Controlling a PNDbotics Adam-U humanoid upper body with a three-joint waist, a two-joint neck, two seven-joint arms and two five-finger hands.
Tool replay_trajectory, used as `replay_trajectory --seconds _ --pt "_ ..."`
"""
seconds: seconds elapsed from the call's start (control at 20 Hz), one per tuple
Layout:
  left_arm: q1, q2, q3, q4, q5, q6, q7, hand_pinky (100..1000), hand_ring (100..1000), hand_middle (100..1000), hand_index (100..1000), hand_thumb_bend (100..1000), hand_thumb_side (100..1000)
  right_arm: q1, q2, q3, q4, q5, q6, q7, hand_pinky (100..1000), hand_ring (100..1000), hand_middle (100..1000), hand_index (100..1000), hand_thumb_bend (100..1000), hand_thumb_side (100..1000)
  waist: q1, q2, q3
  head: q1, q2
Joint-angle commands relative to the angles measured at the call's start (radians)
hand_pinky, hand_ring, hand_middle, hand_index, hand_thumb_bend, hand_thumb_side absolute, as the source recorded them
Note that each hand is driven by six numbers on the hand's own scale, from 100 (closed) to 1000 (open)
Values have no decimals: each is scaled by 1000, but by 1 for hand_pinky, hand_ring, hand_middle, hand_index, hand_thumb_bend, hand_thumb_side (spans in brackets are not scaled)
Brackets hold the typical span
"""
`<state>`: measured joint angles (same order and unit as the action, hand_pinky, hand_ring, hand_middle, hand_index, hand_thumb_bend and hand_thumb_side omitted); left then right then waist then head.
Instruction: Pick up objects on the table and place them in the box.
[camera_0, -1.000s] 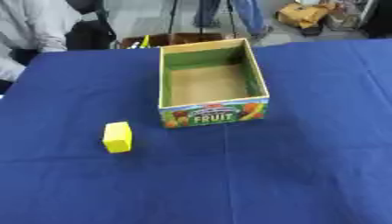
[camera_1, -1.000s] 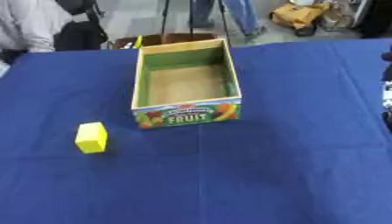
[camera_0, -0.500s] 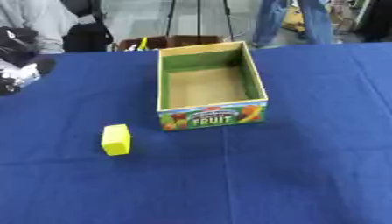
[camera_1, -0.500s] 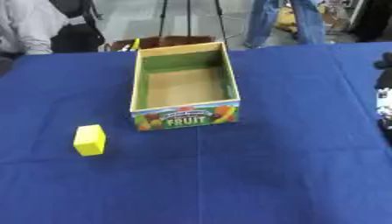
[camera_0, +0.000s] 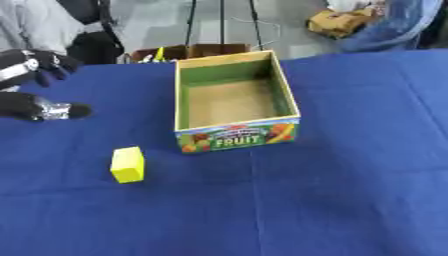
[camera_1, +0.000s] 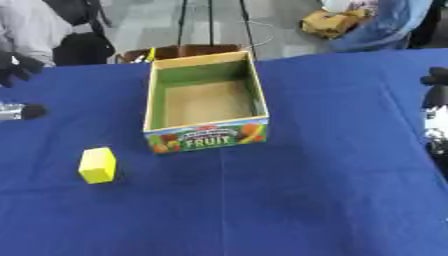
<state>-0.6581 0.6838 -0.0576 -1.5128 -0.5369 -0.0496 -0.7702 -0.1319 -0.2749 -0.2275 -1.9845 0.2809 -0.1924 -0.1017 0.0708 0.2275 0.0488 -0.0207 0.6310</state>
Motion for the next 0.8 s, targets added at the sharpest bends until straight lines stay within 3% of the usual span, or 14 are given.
replay_trajectory --seconds 0.05,0.35,0.8 --pt "-29 44 -25 35 6 -20 -52 747 836 849 985 799 709 -6 -17 1 -15 9 -2 9 810 919 681 809 100 759 1 -13 -2 -3 -15" --pt "-30 27 -67 81 -4 -52 -131 756 850 880 999 853 614 -5 -17 6 -15 11 -2 19 812 922 679 809 100 763 2 -10 -10 -13 -25" --pt "-61 -9 -143 187 -78 -106 -137 747 834 867 999 842 585 -7 -15 9 -15 12 -5 35 812 924 678 809 100 765 1 -5 -18 -15 -28"
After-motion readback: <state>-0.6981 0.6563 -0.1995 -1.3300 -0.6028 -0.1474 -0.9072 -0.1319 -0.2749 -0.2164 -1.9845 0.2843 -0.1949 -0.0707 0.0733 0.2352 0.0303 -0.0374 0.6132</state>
